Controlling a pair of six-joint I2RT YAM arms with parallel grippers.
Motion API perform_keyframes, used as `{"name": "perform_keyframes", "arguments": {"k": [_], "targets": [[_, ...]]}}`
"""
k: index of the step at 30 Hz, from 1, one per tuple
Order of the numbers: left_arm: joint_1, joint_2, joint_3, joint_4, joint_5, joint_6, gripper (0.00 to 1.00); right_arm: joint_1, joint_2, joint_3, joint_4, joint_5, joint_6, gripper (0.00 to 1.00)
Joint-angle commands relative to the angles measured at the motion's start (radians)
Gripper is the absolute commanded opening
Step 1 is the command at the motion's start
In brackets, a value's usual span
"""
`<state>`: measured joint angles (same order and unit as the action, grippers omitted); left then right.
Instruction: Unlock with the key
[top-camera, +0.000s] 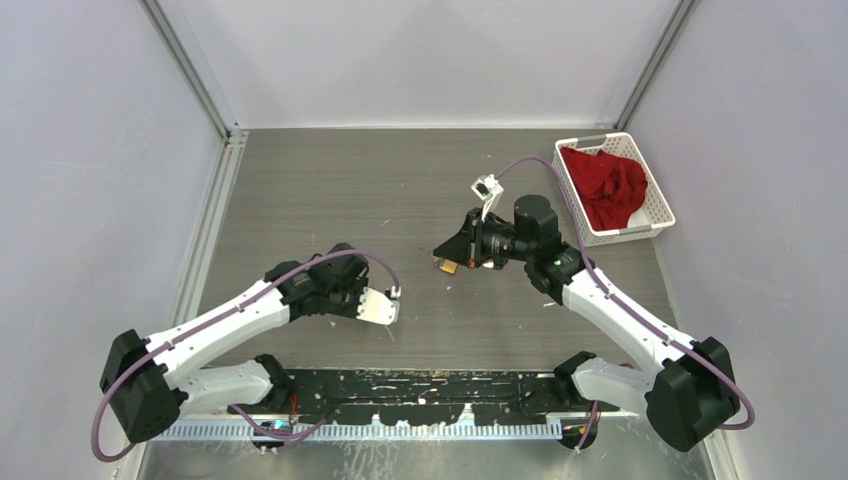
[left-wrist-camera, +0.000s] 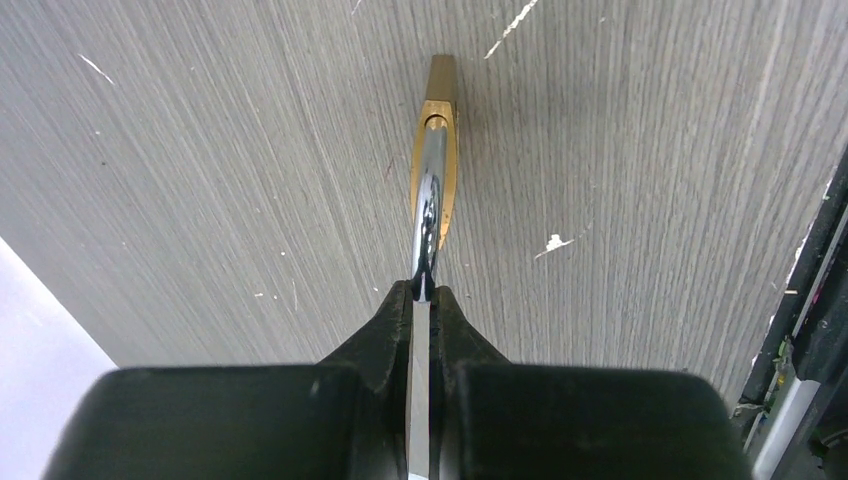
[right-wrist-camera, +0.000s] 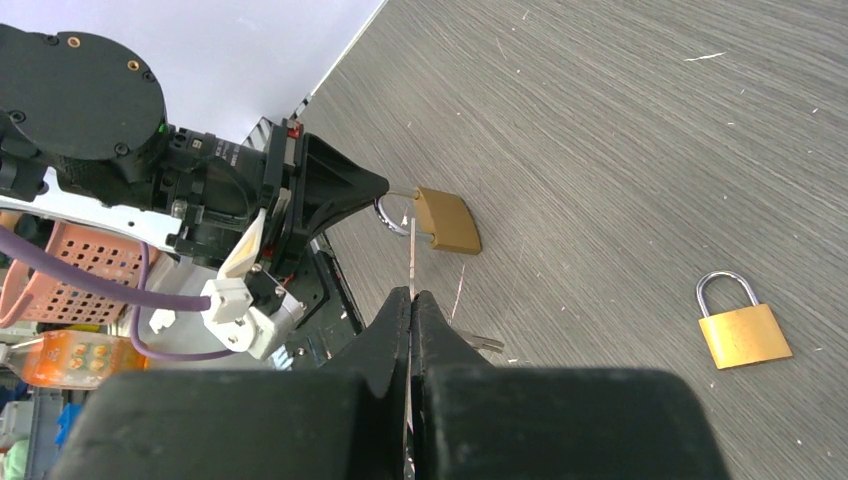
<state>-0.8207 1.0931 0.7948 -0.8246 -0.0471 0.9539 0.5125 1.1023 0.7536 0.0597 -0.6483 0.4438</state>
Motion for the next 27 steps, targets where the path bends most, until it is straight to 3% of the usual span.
{"name": "perform_keyframes", "arguments": {"k": [1, 7, 11, 17, 27], "targets": [[0.036, 0.025, 0.04, 0.044, 0.039, -0.021, 0.0, -0.006, -0.018, 0.027, 0.06, -0.011, 0.0, 0.01], [0.057, 0.059, 0.067, 0.042, 0.05, -0.041, 0.0, -0.008, -0.012, 0.027, 0.068, -0.013, 0.003, 0.01], [0.058, 0.072, 0.079, 0.045, 0.052, -0.056, 0.11, -0.007, -0.011, 0.027, 0.072, -0.013, 0.007, 0.01], [0.058, 0.074, 0.075, 0.036, 0.061, -0.063, 0.38, -0.008, -0.016, 0.026, 0.072, -0.013, 0.007, 0.01], [0.059, 0.107, 0.083, 0.059, 0.085, -0.06, 0.56, -0.01, -0.021, 0.023, 0.071, -0.016, 0.008, 0.01]]}}
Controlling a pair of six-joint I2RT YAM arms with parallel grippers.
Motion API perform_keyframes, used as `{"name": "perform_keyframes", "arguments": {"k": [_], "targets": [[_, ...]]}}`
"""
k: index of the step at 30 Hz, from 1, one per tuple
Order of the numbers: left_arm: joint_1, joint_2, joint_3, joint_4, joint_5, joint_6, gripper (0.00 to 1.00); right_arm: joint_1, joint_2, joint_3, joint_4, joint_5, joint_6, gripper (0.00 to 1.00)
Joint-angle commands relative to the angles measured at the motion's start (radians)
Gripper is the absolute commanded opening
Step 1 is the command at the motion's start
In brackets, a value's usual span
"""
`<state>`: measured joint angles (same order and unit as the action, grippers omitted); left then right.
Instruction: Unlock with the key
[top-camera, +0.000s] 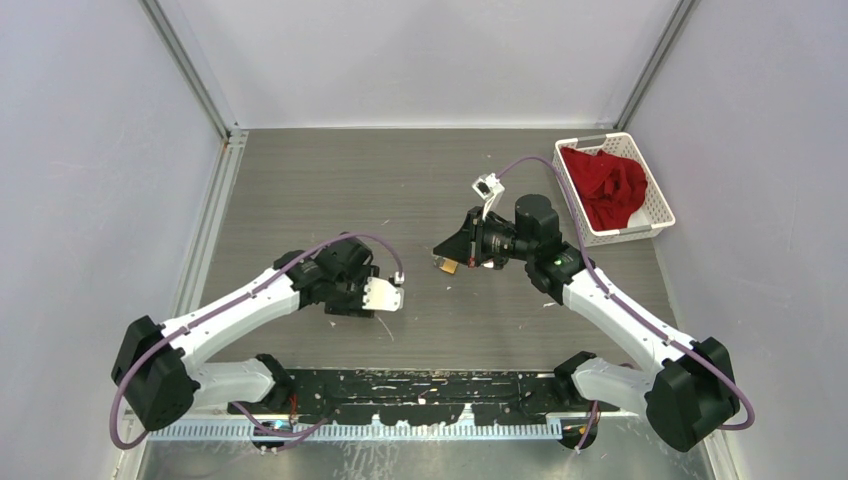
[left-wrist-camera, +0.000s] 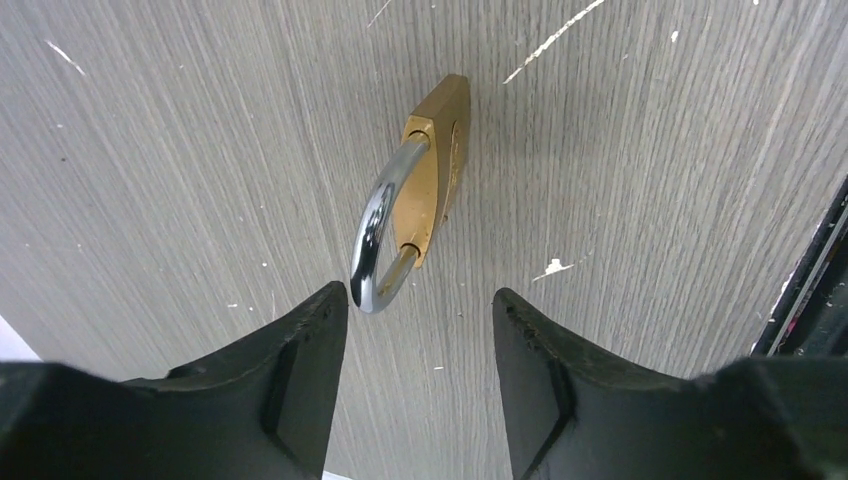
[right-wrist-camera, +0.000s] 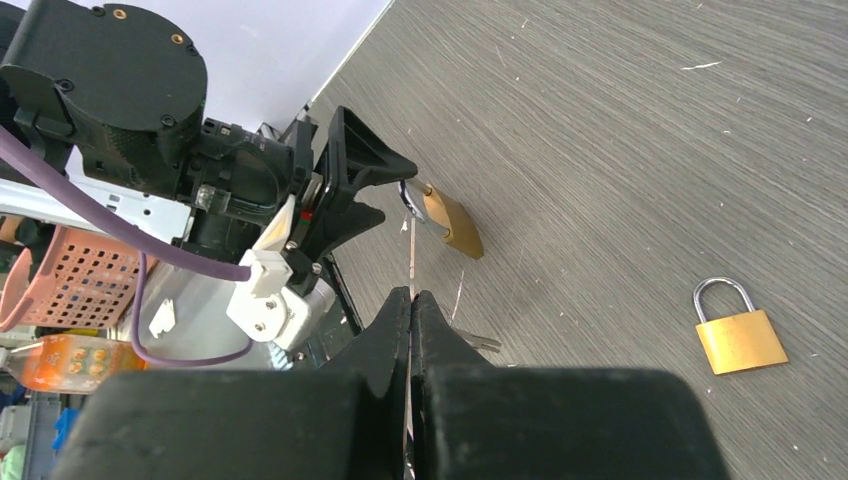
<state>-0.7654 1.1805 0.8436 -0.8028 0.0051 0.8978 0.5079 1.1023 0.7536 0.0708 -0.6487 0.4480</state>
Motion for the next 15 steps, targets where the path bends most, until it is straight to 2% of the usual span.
{"name": "perform_keyframes", "arguments": {"k": [1, 15], "targets": [[0.004, 0.028, 0.042, 0.038, 0.036, -0.004, 0.57, -0.004, -0.023, 0.021, 0.062, -0.014, 0.004, 0.01], [0.003, 0.245, 0.155, -0.012, 0.104, -0.001, 0.55, -0.02, -0.056, 0.0, 0.027, 0.002, -0.014, 0.01]]}}
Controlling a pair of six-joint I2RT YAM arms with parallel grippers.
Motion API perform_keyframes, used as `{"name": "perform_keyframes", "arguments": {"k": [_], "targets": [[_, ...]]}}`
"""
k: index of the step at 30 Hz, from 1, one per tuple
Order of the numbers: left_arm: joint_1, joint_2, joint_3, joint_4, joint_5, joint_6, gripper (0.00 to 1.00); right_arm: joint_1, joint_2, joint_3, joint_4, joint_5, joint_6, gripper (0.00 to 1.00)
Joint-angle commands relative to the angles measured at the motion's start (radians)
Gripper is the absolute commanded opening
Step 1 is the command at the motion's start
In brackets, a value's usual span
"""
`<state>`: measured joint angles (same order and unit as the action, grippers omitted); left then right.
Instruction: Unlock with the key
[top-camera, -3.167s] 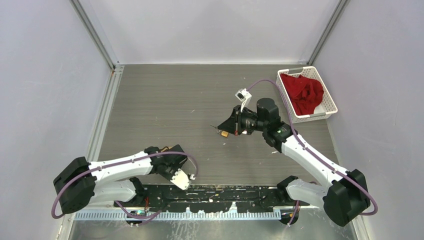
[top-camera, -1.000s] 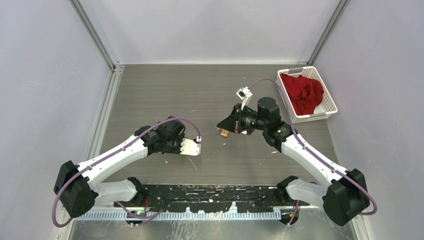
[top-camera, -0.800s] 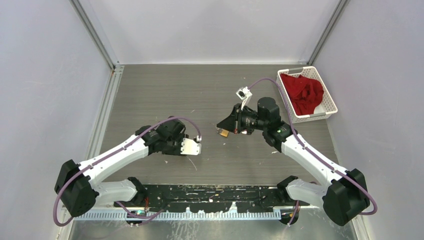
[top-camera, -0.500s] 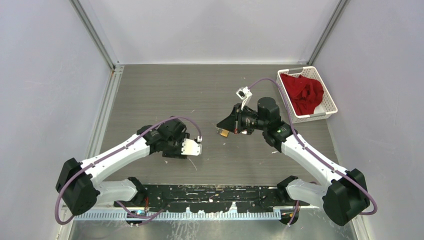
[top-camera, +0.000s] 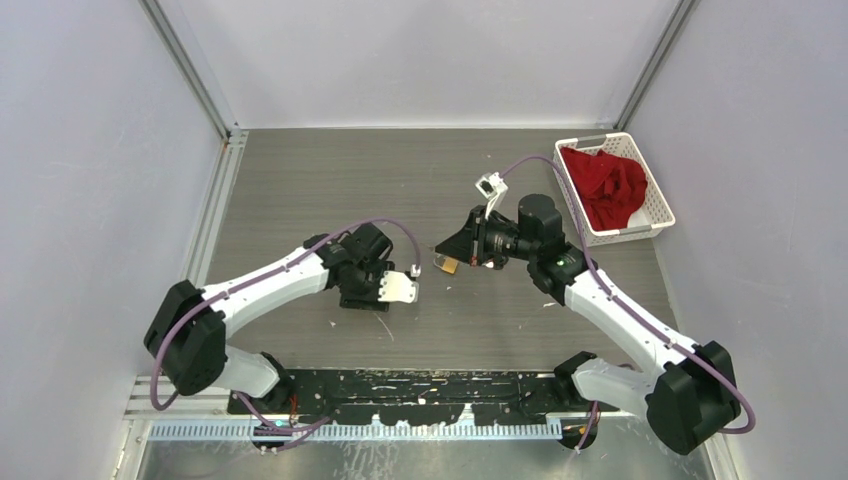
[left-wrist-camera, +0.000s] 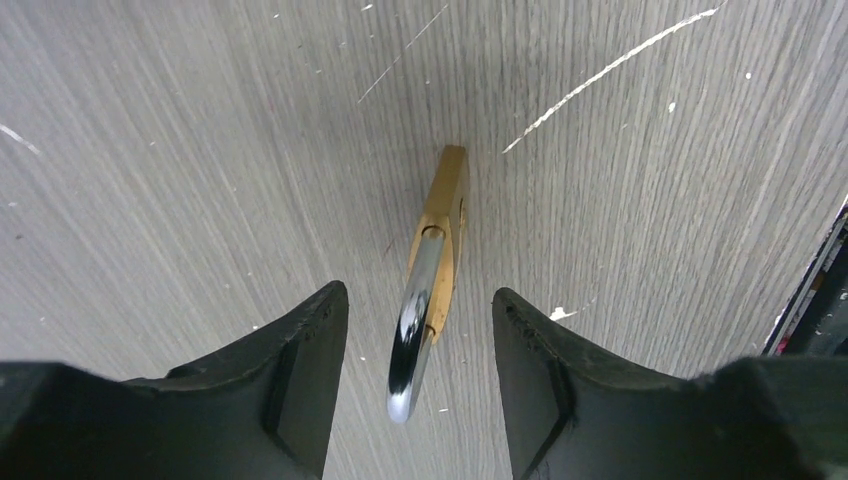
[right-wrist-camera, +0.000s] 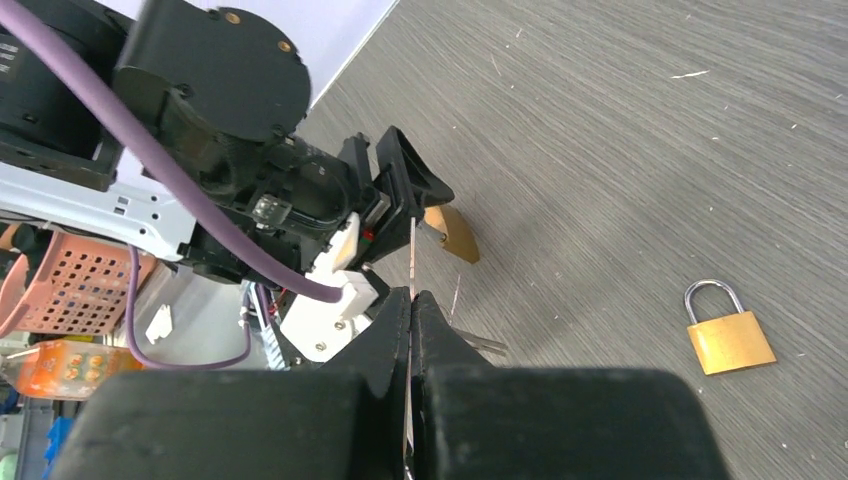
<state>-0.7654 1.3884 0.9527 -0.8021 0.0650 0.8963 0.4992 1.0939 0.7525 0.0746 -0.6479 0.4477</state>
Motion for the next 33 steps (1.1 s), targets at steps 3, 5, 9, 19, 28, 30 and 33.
{"name": "perform_keyframes", "arguments": {"k": [3, 5, 9, 19, 28, 30, 33], "targets": [[0.002, 0.072, 0.06, -0.019, 0.05, 0.018, 0.54, -0.029, -0.075, -0.016, 0.0, 0.013, -0.019, 0.01], [-0.001, 0.09, 0.064, -0.059, 0.057, 0.043, 0.54, -0.046, -0.099, -0.037, -0.019, 0.02, -0.025, 0.01], [-0.004, 0.129, 0.066, -0.055, 0.036, 0.065, 0.52, -0.084, -0.14, -0.068, -0.046, 0.023, -0.02, 0.01], [-0.02, 0.215, 0.099, -0.029, -0.042, 0.083, 0.45, -0.12, -0.203, -0.096, -0.075, 0.007, -0.014, 0.01], [-0.054, 0.223, 0.078, -0.048, -0.063, 0.086, 0.21, -0.133, -0.207, -0.101, -0.066, -0.01, -0.008, 0.01], [-0.059, 0.227, 0.079, -0.05, -0.064, 0.08, 0.2, -0.134, -0.207, -0.101, -0.064, -0.013, -0.006, 0.01], [-0.066, 0.231, 0.078, -0.059, -0.061, 0.072, 0.24, -0.135, -0.21, -0.099, -0.065, -0.013, -0.006, 0.01]]}}
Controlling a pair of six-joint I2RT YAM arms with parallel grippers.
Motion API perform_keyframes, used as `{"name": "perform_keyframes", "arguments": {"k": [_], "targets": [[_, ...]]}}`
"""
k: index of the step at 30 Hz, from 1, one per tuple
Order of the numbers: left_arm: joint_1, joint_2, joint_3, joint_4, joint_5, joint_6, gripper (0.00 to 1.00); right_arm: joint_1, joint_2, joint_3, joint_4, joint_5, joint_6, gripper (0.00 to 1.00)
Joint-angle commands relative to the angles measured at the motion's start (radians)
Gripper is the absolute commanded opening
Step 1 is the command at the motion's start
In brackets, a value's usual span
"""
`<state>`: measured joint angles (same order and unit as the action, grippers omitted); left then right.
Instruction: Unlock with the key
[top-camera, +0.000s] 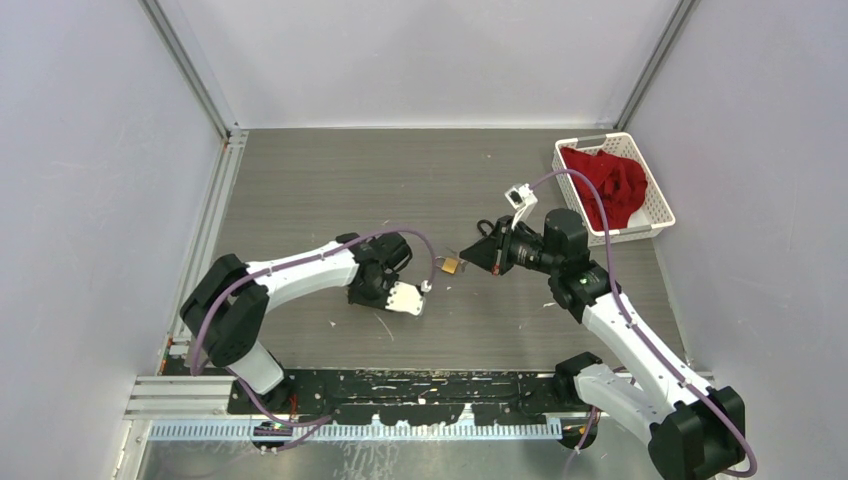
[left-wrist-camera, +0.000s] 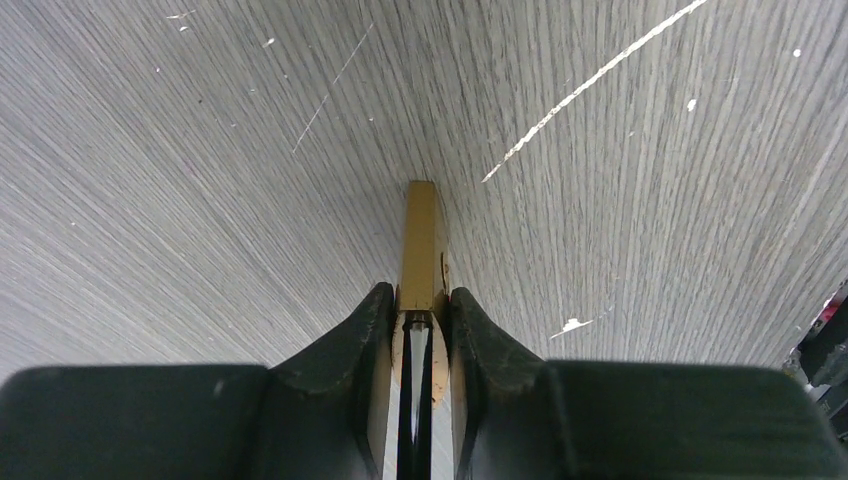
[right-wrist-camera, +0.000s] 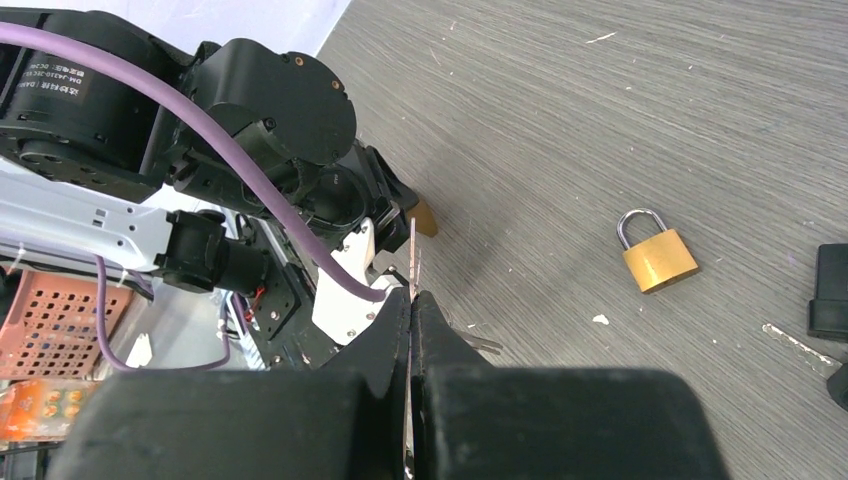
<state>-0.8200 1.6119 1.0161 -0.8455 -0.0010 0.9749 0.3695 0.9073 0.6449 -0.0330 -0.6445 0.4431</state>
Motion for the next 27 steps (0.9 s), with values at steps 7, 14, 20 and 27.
{"name": "perform_keyframes", "arguments": {"k": [7, 14, 20, 27], "targets": [[-0.006, 0.023, 0.041, -0.062, 0.03, -0.024, 0.0, -0.006, -0.019, 0.02, 0.041, -0.018, 0.0, 0.01], [0.247, -0.014, 0.362, -0.343, 0.454, -0.102, 0.0, -0.006, 0.024, 0.054, 0.062, -0.064, 0.007, 0.01], [0.549, -0.052, 0.613, -0.647, 0.945, -0.091, 0.0, 0.022, 0.089, 0.099, 0.149, -0.11, 0.025, 0.01], [0.79, -0.014, 0.733, -0.931, 1.579, 0.005, 0.0, 0.132, 0.176, 0.211, 0.189, -0.161, -0.001, 0.01]]}}
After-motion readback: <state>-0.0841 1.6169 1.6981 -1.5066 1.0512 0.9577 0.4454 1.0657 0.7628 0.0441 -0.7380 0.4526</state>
